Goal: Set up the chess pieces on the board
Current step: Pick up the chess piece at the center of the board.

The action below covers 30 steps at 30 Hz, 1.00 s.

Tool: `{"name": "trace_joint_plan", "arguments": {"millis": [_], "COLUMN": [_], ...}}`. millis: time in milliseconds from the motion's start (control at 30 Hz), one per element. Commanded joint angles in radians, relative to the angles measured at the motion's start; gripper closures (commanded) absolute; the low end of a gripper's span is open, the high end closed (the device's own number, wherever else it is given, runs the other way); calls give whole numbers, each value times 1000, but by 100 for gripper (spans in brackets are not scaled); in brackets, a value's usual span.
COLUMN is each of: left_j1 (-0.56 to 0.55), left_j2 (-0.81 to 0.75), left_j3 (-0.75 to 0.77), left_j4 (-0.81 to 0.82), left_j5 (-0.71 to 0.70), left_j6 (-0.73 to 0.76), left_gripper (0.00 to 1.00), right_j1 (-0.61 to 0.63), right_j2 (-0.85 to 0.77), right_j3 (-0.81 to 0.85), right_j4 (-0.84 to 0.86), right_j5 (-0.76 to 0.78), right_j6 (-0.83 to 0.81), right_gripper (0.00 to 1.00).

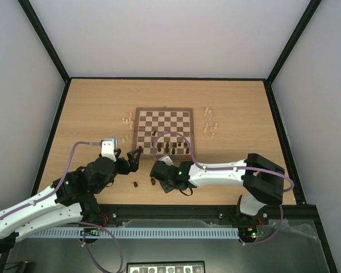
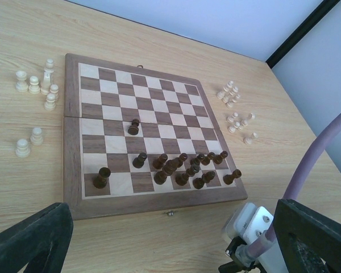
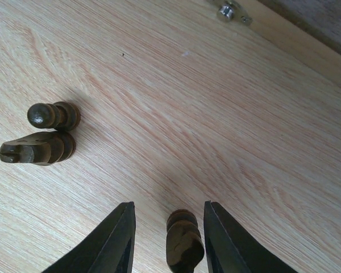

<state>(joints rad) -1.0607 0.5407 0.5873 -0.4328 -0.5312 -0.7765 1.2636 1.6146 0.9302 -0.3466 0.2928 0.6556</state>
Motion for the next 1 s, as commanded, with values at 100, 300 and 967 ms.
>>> {"name": "trace_joint_plan", "arguments": {"millis": [100, 300, 967], "left_j1": [5, 5, 9], "left_j2": [-9, 1, 14], "left_j3": [-21, -22, -24], "left_j4": [18, 32, 44], "left_j5": [0, 8, 2], "left_j6": [5, 5, 11], "left_gripper": [1, 1, 0], "right_j1": [7, 6, -19], "right_j2": [-24, -42, -103], "right_j3": [-23, -31, 0], "right_j4": [-72, -90, -129], "right_j5": [26, 25, 72], "right_j6": [22, 28, 8], "right_gripper": [68, 72, 90]}}
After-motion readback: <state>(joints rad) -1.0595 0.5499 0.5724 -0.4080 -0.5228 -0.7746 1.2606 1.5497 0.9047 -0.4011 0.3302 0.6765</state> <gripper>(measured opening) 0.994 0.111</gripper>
